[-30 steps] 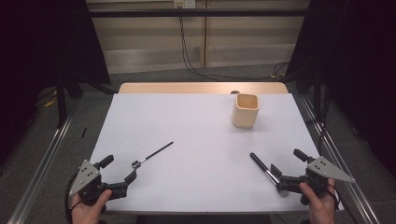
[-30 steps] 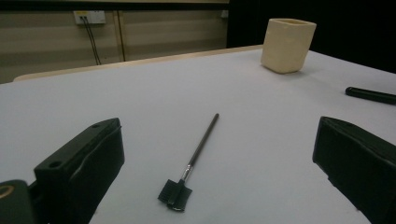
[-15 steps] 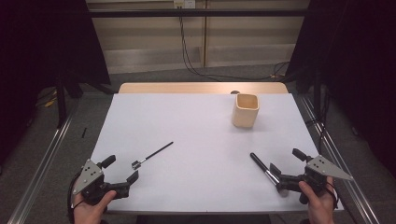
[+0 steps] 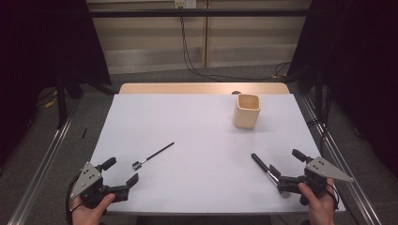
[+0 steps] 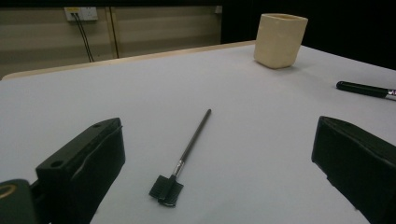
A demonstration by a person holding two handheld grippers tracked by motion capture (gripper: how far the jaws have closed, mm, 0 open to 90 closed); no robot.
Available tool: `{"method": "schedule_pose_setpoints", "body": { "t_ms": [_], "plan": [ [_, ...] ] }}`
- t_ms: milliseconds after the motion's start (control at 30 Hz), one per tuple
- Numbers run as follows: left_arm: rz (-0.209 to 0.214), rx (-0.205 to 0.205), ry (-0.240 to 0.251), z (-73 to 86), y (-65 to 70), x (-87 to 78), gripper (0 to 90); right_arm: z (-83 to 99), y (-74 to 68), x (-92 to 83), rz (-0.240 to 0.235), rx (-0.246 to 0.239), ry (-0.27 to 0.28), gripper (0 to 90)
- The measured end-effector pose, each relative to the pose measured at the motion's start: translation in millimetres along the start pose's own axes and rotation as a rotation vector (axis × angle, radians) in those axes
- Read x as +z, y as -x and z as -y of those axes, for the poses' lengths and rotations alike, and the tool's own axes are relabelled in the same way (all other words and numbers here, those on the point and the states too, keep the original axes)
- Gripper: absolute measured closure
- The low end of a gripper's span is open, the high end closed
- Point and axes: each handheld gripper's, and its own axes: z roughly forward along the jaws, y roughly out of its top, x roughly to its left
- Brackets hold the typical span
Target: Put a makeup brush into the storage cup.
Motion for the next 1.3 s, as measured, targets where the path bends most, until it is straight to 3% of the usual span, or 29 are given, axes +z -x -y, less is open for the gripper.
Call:
{"method": "schedule_pose_setpoints", "body": {
  "t_ms": [567, 900, 1300],
  "plan": [
    [-0.006, 0.033, 0.004, -4.2, 0.2, 1.0, 2.6, -0.2, 0.4, -0.6, -0.003, 0.006, 0.007, 0.0],
    [-0.019, 0.056, 0.024, -15.3, -0.2, 12.4, 2.6, -0.4, 0.4, 0.3, -0.009, 0.001, 0.006, 0.0],
    [-0.019, 0.088, 0.001, -25.3, -2.3, 36.9, 3.1, -0.3, 0.3, 0.7, -0.007, 0.005, 0.004, 0.0]
  ]
}}
